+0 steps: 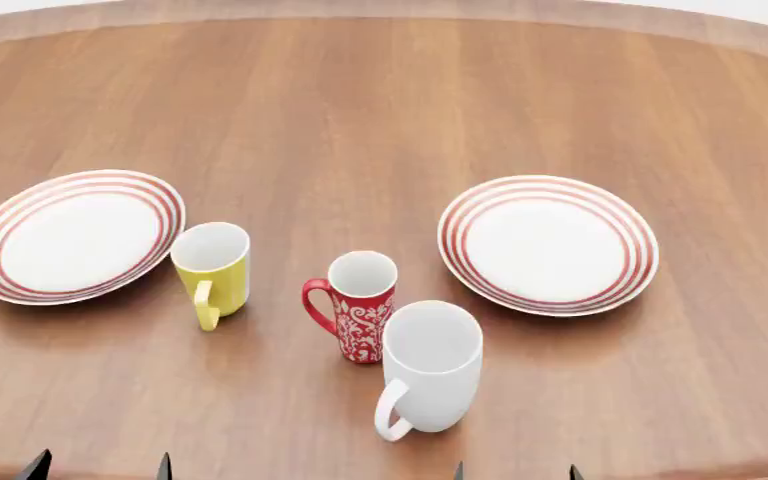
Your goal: Put the red mug on the left plate.
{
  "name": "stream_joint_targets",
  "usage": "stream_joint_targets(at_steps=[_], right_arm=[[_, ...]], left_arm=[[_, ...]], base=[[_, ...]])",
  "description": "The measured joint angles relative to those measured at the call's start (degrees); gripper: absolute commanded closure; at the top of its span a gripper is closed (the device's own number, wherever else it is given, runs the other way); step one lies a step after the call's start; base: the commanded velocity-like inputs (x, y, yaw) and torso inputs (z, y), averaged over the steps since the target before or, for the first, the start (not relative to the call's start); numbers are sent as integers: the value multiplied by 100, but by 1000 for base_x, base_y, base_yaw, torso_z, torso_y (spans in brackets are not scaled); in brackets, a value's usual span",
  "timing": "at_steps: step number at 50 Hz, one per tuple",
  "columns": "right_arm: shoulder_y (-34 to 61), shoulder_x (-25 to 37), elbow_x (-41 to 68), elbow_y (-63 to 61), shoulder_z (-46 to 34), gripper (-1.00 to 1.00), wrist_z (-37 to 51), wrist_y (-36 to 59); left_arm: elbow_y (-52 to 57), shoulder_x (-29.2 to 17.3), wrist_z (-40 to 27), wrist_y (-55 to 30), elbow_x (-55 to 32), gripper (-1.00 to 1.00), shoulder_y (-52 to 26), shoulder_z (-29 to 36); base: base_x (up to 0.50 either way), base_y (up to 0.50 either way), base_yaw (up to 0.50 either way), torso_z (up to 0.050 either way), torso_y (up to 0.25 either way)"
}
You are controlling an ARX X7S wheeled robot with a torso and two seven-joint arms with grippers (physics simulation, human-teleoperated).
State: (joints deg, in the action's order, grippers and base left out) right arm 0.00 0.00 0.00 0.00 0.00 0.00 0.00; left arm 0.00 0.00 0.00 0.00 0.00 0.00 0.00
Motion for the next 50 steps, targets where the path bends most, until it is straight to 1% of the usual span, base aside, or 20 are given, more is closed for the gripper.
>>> stream_joint_targets(at_steps=[9,26,50], right_arm=[[-7,80,156,-36,-79,-100,115,32],[0,289,352,-54,-336,-100,350,-8],[34,484,523,-21,-588,-100,553,-33]], left_arm=[[8,-97,-116,1,-90,-100,6,119],[-12,-295,-340,24,-281,-100,-6,356],[-25,-483,-553,39,-463,-100,-29,578]], base=[[0,12,0,0,0],[98,372,0,0,0],[180,373,0,0,0]])
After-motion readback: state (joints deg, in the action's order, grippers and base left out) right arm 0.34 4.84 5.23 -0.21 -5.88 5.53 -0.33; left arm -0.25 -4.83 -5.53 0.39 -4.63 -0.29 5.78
